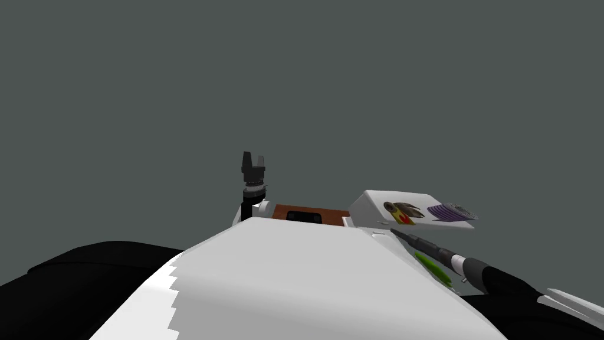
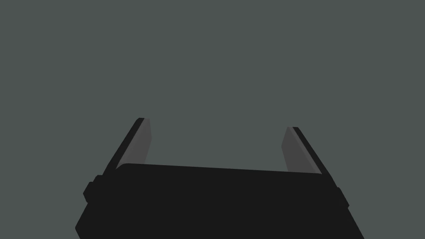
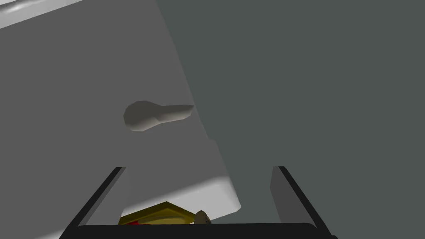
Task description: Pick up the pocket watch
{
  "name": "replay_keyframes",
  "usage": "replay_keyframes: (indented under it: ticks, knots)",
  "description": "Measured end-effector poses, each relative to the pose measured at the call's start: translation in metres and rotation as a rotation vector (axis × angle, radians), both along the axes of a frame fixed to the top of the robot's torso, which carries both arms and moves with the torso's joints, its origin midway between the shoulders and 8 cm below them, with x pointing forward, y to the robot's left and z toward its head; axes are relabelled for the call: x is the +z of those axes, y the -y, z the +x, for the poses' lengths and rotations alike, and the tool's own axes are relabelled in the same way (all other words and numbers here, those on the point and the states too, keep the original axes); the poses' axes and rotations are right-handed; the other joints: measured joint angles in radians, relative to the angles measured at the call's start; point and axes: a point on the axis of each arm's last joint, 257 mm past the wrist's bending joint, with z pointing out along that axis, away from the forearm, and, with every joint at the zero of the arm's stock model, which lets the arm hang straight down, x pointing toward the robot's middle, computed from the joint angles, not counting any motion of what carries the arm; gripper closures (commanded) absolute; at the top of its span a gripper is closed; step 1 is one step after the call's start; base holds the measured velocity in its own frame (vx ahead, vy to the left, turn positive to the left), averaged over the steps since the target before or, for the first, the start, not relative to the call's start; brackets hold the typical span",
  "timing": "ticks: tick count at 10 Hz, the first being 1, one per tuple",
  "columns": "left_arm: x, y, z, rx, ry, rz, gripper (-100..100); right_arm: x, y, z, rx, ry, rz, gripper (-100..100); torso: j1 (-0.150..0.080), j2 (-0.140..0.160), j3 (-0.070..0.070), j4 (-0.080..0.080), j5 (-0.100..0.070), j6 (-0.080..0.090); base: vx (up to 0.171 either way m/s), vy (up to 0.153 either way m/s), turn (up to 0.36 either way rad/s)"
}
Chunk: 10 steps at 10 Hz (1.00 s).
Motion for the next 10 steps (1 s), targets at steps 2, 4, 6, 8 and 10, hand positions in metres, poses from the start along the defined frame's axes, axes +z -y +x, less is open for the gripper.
replay_keyframes:
  ticks: [2, 4, 6, 8, 10]
  knots:
    - [0.000, 0.000, 0.000, 0.000, 0.000, 0.000, 0, 0.007, 0.022, -0.003, 0.011, -0.035, -0.060, -100, 0.000, 0.000, 0.000, 0.000, 0.000, 0.001, 0.024, 0.039, 0.099]
    - [0.000, 0.000, 0.000, 0.000, 0.000, 0.000, 0, 0.018, 0.044, -0.006, 0.027, -0.069, -0.115, -100, 0.001, 0.000, 0.000, 0.000, 0.000, 0.000, 0.027, 0.041, 0.140]
    - [0.000, 0.000, 0.000, 0.000, 0.000, 0.000, 0, 0.026, 0.062, -0.006, 0.034, -0.089, -0.156, -100, 0.000, 0.000, 0.000, 0.000, 0.000, 0.000, 0.022, 0.034, 0.166]
    - [0.000, 0.000, 0.000, 0.000, 0.000, 0.000, 0, 0.036, 0.080, -0.004, 0.047, -0.112, -0.207, -100, 0.001, 0.000, 0.000, 0.000, 0.000, 0.001, 0.032, 0.046, 0.175]
    - [0.000, 0.000, 0.000, 0.000, 0.000, 0.000, 0, 0.048, 0.101, 0.000, 0.056, -0.135, -0.261, -100, 0.001, -0.001, 0.000, 0.000, 0.000, 0.001, 0.027, 0.029, 0.082]
